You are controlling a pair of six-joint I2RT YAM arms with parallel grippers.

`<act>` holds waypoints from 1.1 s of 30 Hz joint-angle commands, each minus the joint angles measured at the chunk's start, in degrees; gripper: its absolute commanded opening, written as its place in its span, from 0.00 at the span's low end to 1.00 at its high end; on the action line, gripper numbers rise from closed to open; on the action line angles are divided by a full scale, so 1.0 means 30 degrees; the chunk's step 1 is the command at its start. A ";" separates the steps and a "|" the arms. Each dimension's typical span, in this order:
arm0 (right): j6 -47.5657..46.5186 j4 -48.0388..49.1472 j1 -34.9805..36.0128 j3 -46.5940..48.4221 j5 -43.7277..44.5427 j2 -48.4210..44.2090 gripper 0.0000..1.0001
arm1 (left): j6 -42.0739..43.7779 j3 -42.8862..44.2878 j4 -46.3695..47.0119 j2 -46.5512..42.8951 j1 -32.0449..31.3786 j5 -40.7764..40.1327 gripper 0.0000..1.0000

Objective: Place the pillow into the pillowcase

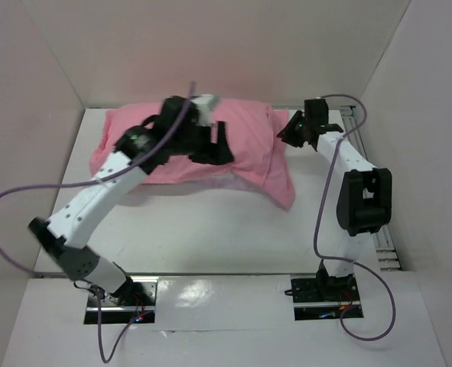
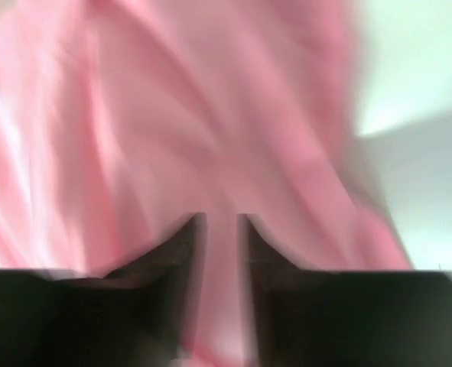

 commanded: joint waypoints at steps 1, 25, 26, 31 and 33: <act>-0.1303 -0.1022 -0.1536 -0.0306 0.0479 -0.2137 0.50 | -0.2801 -0.3514 -0.2243 -0.3147 0.5097 -0.3041 0.73; -0.3002 -0.2953 -0.2417 -1.0861 -0.1894 -1.1728 0.87 | -0.4889 -2.3175 1.1866 -0.7228 2.5543 0.9514 1.00; -0.3002 -0.3186 -0.2417 -1.0861 -0.1894 -1.1730 0.87 | -0.5413 -2.3589 1.3761 -0.7228 2.5543 0.9988 1.00; -0.3002 -0.3188 -0.2417 -1.0861 -0.1718 -1.2111 0.87 | -0.6061 -2.4237 1.6706 -0.7023 2.5193 1.1131 1.00; -0.3002 -0.3362 -0.2417 -1.0861 -0.1718 -1.2111 0.87 | -0.6532 -2.4411 1.8083 -0.6847 2.4960 1.1340 1.00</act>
